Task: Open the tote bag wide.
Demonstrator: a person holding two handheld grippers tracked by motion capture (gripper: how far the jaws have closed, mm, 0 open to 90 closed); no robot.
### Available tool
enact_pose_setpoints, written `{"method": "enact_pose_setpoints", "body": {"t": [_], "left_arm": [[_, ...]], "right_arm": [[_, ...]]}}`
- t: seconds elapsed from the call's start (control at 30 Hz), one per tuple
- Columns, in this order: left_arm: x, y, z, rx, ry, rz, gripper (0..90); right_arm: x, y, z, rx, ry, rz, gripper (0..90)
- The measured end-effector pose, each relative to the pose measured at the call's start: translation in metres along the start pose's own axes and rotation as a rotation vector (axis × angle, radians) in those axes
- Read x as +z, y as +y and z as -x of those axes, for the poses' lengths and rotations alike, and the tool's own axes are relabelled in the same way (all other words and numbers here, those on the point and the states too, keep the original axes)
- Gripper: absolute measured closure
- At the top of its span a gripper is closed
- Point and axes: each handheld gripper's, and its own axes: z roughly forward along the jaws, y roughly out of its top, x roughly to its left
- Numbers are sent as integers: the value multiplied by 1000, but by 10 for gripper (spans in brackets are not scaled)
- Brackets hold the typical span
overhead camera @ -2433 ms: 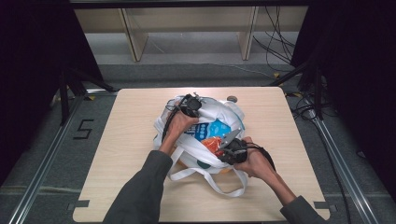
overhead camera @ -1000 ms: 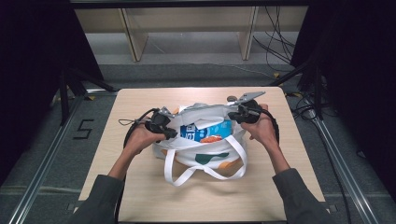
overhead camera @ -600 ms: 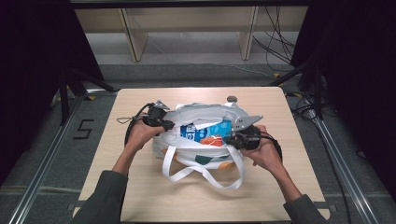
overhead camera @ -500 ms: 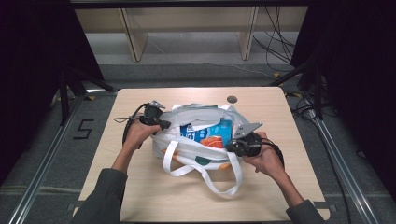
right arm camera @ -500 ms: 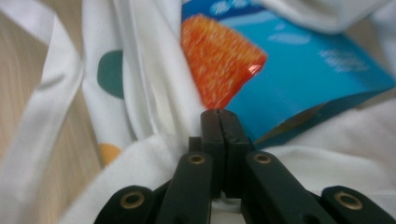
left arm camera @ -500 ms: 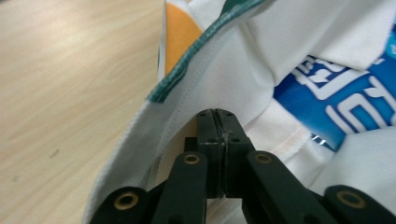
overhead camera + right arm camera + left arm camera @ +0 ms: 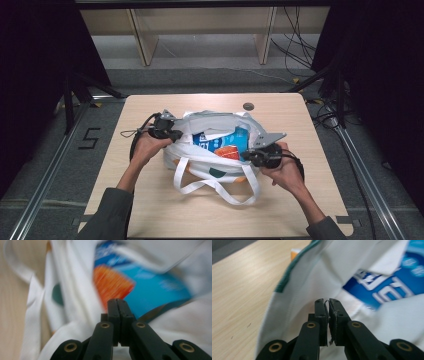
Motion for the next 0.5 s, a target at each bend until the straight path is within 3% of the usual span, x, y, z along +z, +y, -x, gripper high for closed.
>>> {"method": "enact_pose_setpoints", "body": {"t": [0.03,0.07,0.1,0.13,0.17,0.23,0.3,0.33,0.37,0.4,0.5], "left_arm": [[-6,1,0,17,2,12,840],[-6,1,0,17,2,12,835],[-12,2,-2,24,24,34,835],[-17,3,-7,-9,47,94,834],[-18,4,-11,-28,70,125,834],[-16,2,-24,-33,102,107,838],[-9,-2,-33,-42,115,71,857],[-1,-6,-37,-58,117,57,859],[-1,-6,-37,-58,117,57,869],[10,-10,-40,-64,120,39,872],[21,-13,-42,-52,131,2,890]], "right_arm": [[-4,5,5,15,-22,33,900],[-4,5,5,15,-22,33,900],[-8,10,13,23,-46,72,900],[-12,21,32,53,-88,130,900],[-12,22,37,55,-110,130,900],[-11,23,55,94,-155,137,900],[-4,19,72,128,-181,125,900],[2,16,77,161,-191,115,900],[2,16,77,161,-191,115,900],[15,11,86,125,-237,29,900],[35,2,93,118,-268,-57,900]]}}
